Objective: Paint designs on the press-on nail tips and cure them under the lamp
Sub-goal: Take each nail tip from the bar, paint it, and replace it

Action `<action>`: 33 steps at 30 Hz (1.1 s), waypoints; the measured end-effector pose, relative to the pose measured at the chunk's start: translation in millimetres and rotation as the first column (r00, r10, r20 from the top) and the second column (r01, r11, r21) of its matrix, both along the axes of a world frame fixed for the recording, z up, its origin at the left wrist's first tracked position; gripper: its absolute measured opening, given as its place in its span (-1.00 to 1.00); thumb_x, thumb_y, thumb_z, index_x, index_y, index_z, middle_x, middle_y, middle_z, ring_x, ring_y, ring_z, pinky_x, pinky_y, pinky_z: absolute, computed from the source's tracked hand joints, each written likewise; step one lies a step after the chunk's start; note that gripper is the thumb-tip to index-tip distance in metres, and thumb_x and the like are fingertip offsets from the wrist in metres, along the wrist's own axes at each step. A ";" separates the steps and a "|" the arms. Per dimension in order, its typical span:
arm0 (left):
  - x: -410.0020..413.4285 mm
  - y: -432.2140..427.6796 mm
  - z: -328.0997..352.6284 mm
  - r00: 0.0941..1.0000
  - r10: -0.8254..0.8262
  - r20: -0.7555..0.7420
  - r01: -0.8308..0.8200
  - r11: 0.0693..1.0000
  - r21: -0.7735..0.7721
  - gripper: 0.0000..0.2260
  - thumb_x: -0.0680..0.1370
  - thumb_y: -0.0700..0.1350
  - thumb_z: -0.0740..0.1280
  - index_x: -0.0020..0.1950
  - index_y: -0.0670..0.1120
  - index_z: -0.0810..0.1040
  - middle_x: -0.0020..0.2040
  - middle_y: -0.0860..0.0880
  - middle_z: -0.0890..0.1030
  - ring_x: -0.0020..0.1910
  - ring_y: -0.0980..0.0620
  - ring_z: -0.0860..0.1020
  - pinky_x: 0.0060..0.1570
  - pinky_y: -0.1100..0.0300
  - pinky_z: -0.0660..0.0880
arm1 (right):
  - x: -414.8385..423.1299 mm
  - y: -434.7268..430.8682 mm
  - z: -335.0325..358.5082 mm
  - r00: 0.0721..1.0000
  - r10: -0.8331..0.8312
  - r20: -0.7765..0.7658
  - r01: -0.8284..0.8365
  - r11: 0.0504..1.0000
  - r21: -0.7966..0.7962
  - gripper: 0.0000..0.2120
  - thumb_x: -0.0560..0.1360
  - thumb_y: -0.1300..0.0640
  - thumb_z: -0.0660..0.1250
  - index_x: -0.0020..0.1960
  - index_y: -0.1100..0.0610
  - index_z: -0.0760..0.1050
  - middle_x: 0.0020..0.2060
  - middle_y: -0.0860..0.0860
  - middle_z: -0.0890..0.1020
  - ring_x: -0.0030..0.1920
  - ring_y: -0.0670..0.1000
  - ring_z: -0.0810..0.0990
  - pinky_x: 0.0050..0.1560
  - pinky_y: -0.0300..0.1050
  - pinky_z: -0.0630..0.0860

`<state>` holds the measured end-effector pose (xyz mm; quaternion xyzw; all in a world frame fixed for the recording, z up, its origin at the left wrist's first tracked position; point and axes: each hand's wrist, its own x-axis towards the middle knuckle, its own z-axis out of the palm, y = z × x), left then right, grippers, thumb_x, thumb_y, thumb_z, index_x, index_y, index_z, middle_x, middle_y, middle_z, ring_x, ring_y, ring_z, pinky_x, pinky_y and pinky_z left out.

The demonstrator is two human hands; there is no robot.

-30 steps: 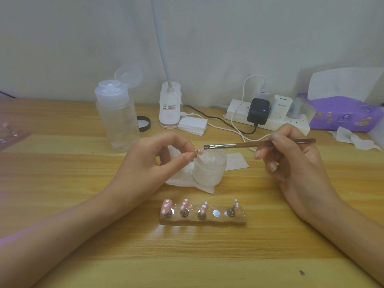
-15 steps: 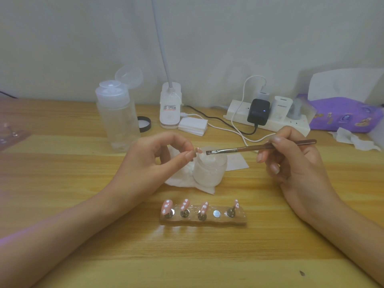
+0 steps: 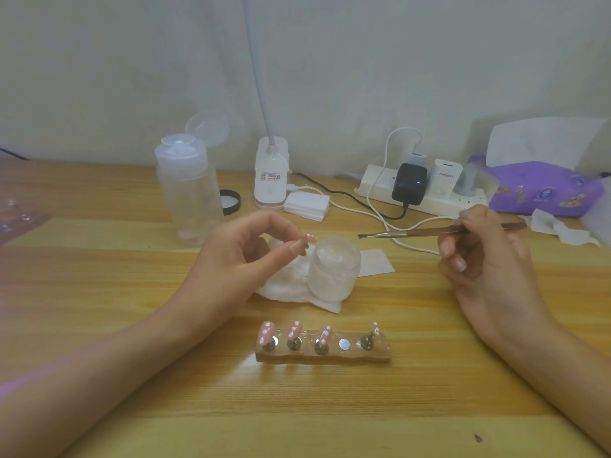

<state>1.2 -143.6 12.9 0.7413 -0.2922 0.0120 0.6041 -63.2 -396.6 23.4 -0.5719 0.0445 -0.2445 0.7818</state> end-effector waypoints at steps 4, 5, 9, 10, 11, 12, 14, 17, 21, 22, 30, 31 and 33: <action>0.7 1.0 -1.0 1.000 -0.012 0.028 0.011 0.999 0.033 -0.87 0.45 0.04 0.41 -0.16 -0.01 0.62 -0.51 0.15 0.42 -0.49 0.19 0.30 -0.46 0.40 0.27 | 1.6 -6.3 2.9 0.997 0.064 0.035 -0.057 0.980 -0.191 -0.81 0.54 0.16 0.17 -0.26 0.08 0.34 -0.51 0.00 0.51 -0.51 -0.10 0.37 -0.54 -0.33 0.26; 0.6 0.9 -1.0 0.999 -0.013 0.032 0.012 0.999 0.038 -0.88 0.45 0.04 0.41 -0.17 0.01 0.62 -0.51 0.15 0.41 -0.49 0.20 0.31 -0.46 0.41 0.27 | 2.2 -7.7 3.2 0.996 0.078 0.033 -0.069 0.974 -0.216 -0.82 0.51 0.15 0.17 -0.27 0.08 0.35 -0.51 0.01 0.51 -0.51 -0.09 0.39 -0.54 -0.32 0.27; 1.7 1.7 -2.7 0.999 -0.018 0.048 0.015 0.998 0.054 -0.92 0.43 0.04 0.42 -0.18 0.06 0.62 -0.50 0.15 0.44 -0.49 0.20 0.33 -0.46 0.42 0.28 | 4.7 -16.3 2.9 0.998 0.058 0.022 -0.051 0.969 -0.241 -0.84 0.49 0.14 0.18 -0.28 0.10 0.35 -0.52 0.02 0.49 -0.51 -0.08 0.39 -0.55 -0.31 0.26; 2.2 2.0 -3.4 0.998 -0.019 0.052 0.016 0.998 0.057 -0.92 0.43 0.04 0.43 -0.18 0.06 0.62 -0.49 0.15 0.45 -0.49 0.19 0.33 -0.46 0.41 0.29 | 5.4 -18.8 2.5 0.999 0.051 0.019 -0.045 0.971 -0.233 -0.84 0.48 0.13 0.18 -0.28 0.10 0.35 -0.53 0.02 0.49 -0.51 -0.08 0.39 -0.55 -0.31 0.25; 2.6 2.0 -4.1 0.998 -0.018 0.058 0.014 0.998 0.060 -0.92 0.43 0.04 0.43 -0.17 0.05 0.63 -0.48 0.16 0.46 -0.49 0.19 0.34 -0.45 0.41 0.30 | 6.1 -21.1 2.1 0.999 0.046 0.017 -0.041 0.975 -0.219 -0.84 0.48 0.13 0.18 -0.28 0.09 0.35 -0.52 0.02 0.48 -0.51 -0.08 0.39 -0.55 -0.31 0.25; 2.5 1.6 -4.1 0.998 -0.016 0.068 0.012 0.998 0.059 -0.92 0.43 0.03 0.43 -0.17 0.04 0.63 -0.47 0.17 0.48 -0.48 0.20 0.35 -0.45 0.42 0.31 | 6.8 -23.2 1.4 0.999 0.046 0.016 -0.042 0.979 -0.201 -0.83 0.48 0.13 0.18 -0.29 0.08 0.36 -0.52 0.01 0.48 -0.51 -0.09 0.39 -0.54 -0.31 0.25; 1.8 0.7 -2.7 0.996 -0.004 0.092 0.001 1.000 0.028 -0.90 0.44 0.00 0.45 -0.16 -0.01 0.63 -0.43 0.21 0.53 -0.48 0.21 0.40 -0.43 0.44 0.34 | 8.6 -24.9 -0.6 0.998 0.055 0.017 -0.051 0.985 -0.164 -0.81 0.49 0.12 0.19 -0.30 0.05 0.37 -0.51 0.02 0.48 -0.51 -0.09 0.38 -0.55 -0.31 0.24; -0.7 0.7 3.8 0.990 0.046 0.135 -0.030 0.992 -0.123 -0.87 0.45 0.01 0.53 -0.15 -0.02 0.68 -0.24 0.11 0.69 -0.39 0.08 0.57 -0.38 0.26 0.49 | 11.1 -24.2 -4.0 0.998 0.067 0.013 -0.064 0.989 -0.133 -0.82 0.52 0.14 0.18 -0.27 0.07 0.36 -0.51 0.01 0.48 -0.51 -0.10 0.39 -0.55 -0.29 0.22; -12.3 1.0 17.3 0.964 0.098 0.247 -0.046 0.978 -0.205 -0.93 0.50 -0.05 0.48 -0.09 -0.01 0.66 -0.08 0.04 0.74 -0.14 -0.05 0.70 -0.27 -0.12 0.57 | 11.1 -23.3 -4.9 0.999 0.051 -0.008 -0.051 0.993 -0.110 -0.73 0.63 0.24 0.09 -0.24 0.10 0.34 -0.53 -0.01 0.48 -0.51 -0.12 0.40 -0.56 -0.31 0.23; -15.3 0.7 21.6 0.958 0.100 0.270 -0.045 0.978 -0.203 -0.95 0.52 -0.08 0.47 -0.09 -0.02 0.64 -0.07 0.06 0.74 -0.10 -0.01 0.71 -0.27 -0.17 0.55 | 10.9 -23.4 -4.8 0.999 0.047 -0.010 -0.048 0.994 -0.100 -0.72 0.63 0.25 0.09 -0.25 0.10 0.35 -0.53 -0.01 0.48 -0.52 -0.12 0.40 -0.57 -0.32 0.23; -52.6 -7.3 55.8 0.909 -0.056 0.412 0.091 0.994 -0.066 -0.95 0.52 -0.12 0.46 -0.09 -0.02 0.61 0.00 0.13 0.72 0.12 0.10 0.64 0.14 0.18 0.54 | 10.2 -23.2 -4.1 0.999 0.010 -0.049 -0.013 0.999 -0.053 -0.70 0.63 0.21 0.14 -0.28 0.06 0.37 -0.53 -0.01 0.50 -0.52 -0.10 0.38 -0.55 -0.31 0.25; -56.3 -8.9 54.6 0.905 -0.083 0.417 0.084 0.996 0.014 -0.96 0.50 -0.08 0.47 -0.10 0.01 0.63 0.02 0.18 0.71 0.15 0.07 0.60 0.17 0.21 0.48 | 9.8 -23.3 -3.8 0.999 0.004 -0.053 -0.006 0.999 -0.044 -0.70 0.62 0.21 0.14 -0.28 0.07 0.37 -0.53 -0.01 0.50 -0.52 -0.10 0.38 -0.54 -0.31 0.25; -62.5 -11.6 46.8 0.913 -0.106 0.394 0.042 0.985 0.166 -0.95 0.45 0.02 0.48 -0.14 0.10 0.65 0.02 0.24 0.69 0.13 0.02 0.49 0.13 0.27 0.40 | 9.6 -23.8 -4.2 0.998 0.001 -0.061 -0.003 0.999 -0.032 -0.71 0.62 0.21 0.15 -0.27 0.07 0.38 -0.52 -0.01 0.51 -0.52 -0.10 0.37 -0.54 -0.30 0.25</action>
